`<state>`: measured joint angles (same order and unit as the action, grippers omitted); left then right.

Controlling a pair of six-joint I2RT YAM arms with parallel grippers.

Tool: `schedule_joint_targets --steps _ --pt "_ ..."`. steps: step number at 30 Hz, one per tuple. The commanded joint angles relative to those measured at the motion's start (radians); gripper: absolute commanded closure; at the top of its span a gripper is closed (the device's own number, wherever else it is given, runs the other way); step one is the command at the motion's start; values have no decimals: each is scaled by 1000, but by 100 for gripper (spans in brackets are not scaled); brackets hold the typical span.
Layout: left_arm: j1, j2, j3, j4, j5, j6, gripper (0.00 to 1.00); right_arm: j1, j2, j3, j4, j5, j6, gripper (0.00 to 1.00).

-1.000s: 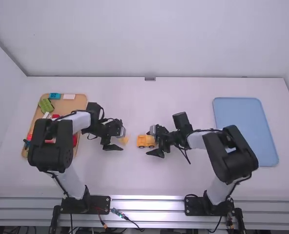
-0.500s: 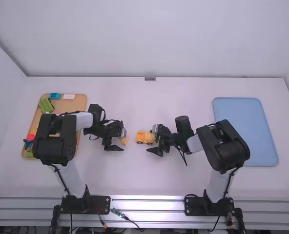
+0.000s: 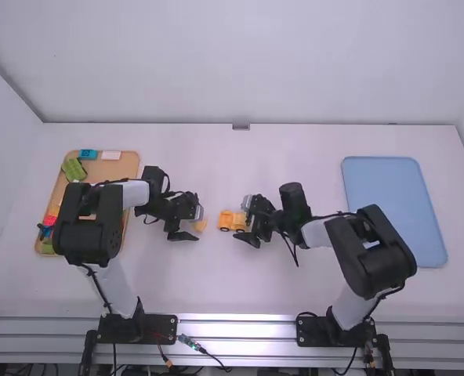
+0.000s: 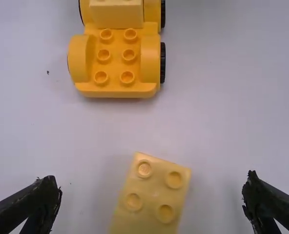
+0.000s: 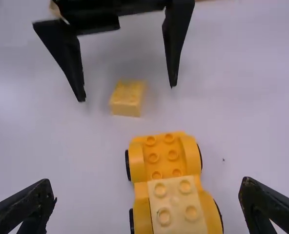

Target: Assemble lego blocks to make yellow taxi

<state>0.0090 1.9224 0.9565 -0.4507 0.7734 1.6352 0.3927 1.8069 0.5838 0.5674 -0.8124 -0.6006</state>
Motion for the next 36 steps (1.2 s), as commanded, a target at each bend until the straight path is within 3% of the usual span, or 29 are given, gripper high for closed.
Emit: schedule_joint_targets --steps 1,15,26,29,36 --pt "-9 7 1 -3 10 -25 1 -10 37 1 12 44 -10 0" --pt "-9 7 1 -19 31 -32 1 -48 274 148 57 -116 -79 0" --pt "-16 8 1 14 26 -61 1 -1 301 155 26 -94 -85 0" --pt "-16 8 1 14 12 -61 10 23 301 156 1 -53 -85 2" --pt "-16 8 -4 15 -31 -56 12 33 301 156 8 -28 -84 6"
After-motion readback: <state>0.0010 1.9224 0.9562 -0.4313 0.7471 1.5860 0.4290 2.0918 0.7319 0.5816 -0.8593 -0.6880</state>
